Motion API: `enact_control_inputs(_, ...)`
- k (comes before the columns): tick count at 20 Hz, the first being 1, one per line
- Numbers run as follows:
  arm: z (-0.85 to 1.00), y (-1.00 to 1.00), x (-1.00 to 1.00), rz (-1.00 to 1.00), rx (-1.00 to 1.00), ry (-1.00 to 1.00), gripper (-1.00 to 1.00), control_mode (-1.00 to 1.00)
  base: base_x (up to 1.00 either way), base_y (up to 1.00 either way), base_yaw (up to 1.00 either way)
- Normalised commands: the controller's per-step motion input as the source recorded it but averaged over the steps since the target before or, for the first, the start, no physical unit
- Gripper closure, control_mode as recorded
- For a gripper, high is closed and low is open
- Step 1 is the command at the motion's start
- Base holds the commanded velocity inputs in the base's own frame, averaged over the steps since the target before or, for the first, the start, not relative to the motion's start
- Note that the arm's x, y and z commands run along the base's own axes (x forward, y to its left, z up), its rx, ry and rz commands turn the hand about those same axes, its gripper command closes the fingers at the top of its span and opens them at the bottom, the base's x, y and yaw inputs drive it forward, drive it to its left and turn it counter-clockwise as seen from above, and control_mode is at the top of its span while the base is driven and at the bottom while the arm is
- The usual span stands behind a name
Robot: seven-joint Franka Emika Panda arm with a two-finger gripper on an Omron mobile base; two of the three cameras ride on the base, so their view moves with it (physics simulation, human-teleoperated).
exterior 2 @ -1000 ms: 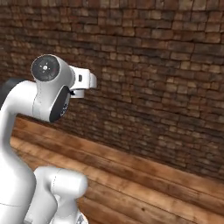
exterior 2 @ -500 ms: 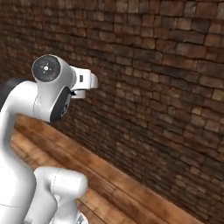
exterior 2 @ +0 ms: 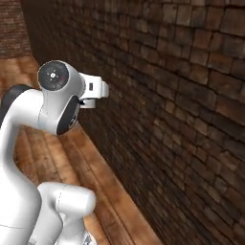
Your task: There is a tray on the dining counter. Grab the cup, mug, and pitcher and place them on the tray. The pitcher may be placed next to the tray if it cannot fit the tray.
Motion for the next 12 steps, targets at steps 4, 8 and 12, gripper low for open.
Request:
enact_control_inputs(4,0.00,0.00,0.00,0.00,0.00,0.00,1.00,1.00,1.00,-0.07,0.65)
enact_control_inputs(8,0.00,0.00,0.00,0.00,0.00,0.00,1.00,1.00,1.00,-0.06,0.63)
enact_control_inputs(12,0.00,0.00,0.00,0.00,0.00,0.00,1.00,1.00,1.00,-0.13,0.49)
